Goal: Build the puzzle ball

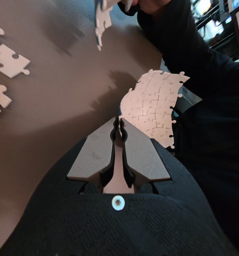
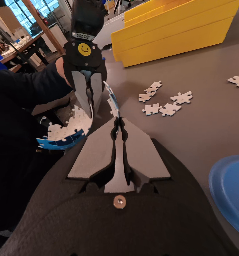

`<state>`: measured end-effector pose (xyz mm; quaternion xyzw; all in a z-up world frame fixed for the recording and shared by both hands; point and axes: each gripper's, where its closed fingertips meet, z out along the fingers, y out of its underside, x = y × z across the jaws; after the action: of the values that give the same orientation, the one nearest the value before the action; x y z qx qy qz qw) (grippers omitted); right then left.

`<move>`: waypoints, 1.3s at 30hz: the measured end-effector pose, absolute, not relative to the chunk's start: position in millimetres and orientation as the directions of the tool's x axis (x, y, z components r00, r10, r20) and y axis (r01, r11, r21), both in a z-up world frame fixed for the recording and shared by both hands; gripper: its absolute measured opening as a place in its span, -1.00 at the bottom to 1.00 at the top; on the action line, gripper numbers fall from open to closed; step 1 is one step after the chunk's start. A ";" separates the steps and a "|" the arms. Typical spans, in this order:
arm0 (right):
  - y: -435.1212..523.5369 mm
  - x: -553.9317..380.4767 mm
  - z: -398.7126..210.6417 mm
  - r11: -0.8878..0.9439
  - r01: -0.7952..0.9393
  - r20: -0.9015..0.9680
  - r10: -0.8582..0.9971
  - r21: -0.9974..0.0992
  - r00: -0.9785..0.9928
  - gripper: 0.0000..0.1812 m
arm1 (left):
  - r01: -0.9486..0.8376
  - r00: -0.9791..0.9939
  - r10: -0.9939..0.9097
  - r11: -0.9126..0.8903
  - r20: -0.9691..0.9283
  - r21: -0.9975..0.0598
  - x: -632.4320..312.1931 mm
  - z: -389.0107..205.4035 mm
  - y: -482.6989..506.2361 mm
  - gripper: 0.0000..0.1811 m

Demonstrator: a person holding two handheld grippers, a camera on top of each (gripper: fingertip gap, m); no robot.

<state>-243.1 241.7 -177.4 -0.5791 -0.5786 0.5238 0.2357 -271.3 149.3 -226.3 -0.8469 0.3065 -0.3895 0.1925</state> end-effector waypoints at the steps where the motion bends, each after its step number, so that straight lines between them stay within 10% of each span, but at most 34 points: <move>1: 239.8 -242.7 -175.5 -0.221 0.421 -0.338 0.912 -0.880 -0.230 -1.00 | -0.397 0.512 -0.678 -0.731 0.528 -0.555 -271.3 -225.8 152.1 -1.00; 13: 218.5 -229.6 -191.2 -0.215 0.560 -0.431 0.856 -0.800 -0.286 -1.00 | -0.703 0.410 -0.715 -0.643 0.566 -0.303 -262.1 -228.4 168.2 -1.00; 39: 227.4 -222.9 -205.4 -0.285 0.618 -0.509 0.832 -0.733 -0.220 -1.00 | -0.706 0.334 -0.728 -0.614 0.599 -0.353 -255.2 -227.3 183.0 -0.98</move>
<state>-222.9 227.4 -205.4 -0.6158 -0.5888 0.5130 0.1045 -255.2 183.0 -227.3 -0.8166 0.4389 -0.3746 0.0148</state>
